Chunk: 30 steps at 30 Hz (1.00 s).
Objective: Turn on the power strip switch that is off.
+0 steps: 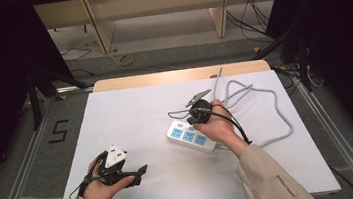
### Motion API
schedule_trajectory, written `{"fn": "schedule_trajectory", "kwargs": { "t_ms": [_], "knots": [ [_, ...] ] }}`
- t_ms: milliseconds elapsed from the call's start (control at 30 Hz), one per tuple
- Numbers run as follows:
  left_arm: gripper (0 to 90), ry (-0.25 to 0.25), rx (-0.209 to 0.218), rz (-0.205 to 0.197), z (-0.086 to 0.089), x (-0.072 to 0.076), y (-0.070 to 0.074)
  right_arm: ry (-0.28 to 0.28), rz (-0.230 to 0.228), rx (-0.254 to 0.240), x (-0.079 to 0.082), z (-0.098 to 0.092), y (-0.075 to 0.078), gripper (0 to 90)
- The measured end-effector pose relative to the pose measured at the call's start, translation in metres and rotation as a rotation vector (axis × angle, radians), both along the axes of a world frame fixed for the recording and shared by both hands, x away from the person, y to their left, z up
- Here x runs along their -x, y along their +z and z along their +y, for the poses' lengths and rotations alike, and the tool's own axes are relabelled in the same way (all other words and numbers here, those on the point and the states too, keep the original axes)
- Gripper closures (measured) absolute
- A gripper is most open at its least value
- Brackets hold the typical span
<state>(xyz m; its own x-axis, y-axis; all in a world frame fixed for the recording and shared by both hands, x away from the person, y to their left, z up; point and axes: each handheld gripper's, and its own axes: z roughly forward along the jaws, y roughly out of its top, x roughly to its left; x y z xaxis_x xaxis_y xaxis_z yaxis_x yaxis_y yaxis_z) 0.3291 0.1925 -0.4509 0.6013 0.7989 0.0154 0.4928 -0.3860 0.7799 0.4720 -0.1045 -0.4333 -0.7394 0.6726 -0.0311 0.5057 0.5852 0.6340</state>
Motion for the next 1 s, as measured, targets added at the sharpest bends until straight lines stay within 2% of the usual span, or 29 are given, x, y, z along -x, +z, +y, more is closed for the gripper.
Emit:
{"fn": "schedule_trajectory", "kwargs": {
  "t_ms": [1000],
  "knots": [
    [15.3, -0.003, -0.003, 0.002, -0.0005, -0.0001, -0.0003, 0.017, 0.064, 0.089, -0.0069, 0.01, -0.0081, 90.0]
  ]
}}
